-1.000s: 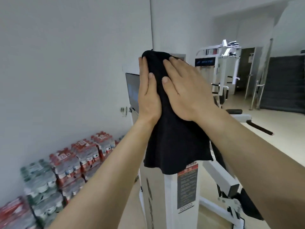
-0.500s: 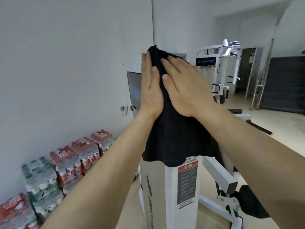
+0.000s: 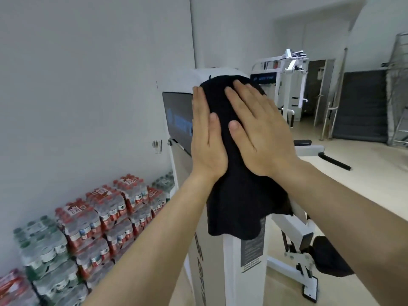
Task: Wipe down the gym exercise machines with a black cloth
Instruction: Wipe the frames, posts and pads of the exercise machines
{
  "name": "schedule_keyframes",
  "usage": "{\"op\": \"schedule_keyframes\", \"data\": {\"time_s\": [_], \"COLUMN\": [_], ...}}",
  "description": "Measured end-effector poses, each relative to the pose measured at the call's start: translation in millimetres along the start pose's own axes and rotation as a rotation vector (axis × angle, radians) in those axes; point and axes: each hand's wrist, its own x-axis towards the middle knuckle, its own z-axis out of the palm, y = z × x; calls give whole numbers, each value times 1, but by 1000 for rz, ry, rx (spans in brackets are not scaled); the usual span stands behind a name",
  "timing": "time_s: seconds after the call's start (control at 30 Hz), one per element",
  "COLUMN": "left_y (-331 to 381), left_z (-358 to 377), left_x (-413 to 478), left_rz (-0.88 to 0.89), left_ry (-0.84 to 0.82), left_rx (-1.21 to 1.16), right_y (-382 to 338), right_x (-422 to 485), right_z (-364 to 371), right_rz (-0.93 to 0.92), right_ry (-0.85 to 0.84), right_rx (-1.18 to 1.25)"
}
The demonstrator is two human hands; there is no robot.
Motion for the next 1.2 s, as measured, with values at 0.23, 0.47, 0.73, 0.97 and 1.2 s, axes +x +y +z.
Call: {"op": "schedule_keyframes", "data": {"time_s": [0.23,0.47,0.73,0.97,1.2], "left_y": [1,-1,10,-4,-19], "left_z": [7,1,6,17,22], "left_x": [-20,-83,-77,-102,-132], "left_rz": [-14,42,45,101,115], "left_ry": [12,-12,54,-10,51], "left_rx": [-64,235,44,-10,168], "right_y": [-4,-7,-4,-5,0], "right_x": [-7,-80,-51,-81,-111], "right_z": [5,23,15,40,55], "right_rz": [43,-19,-44,-2,-15], "right_ry": [55,67,92,222,229], "right_rx": [-3,-50,7,17,34]}}
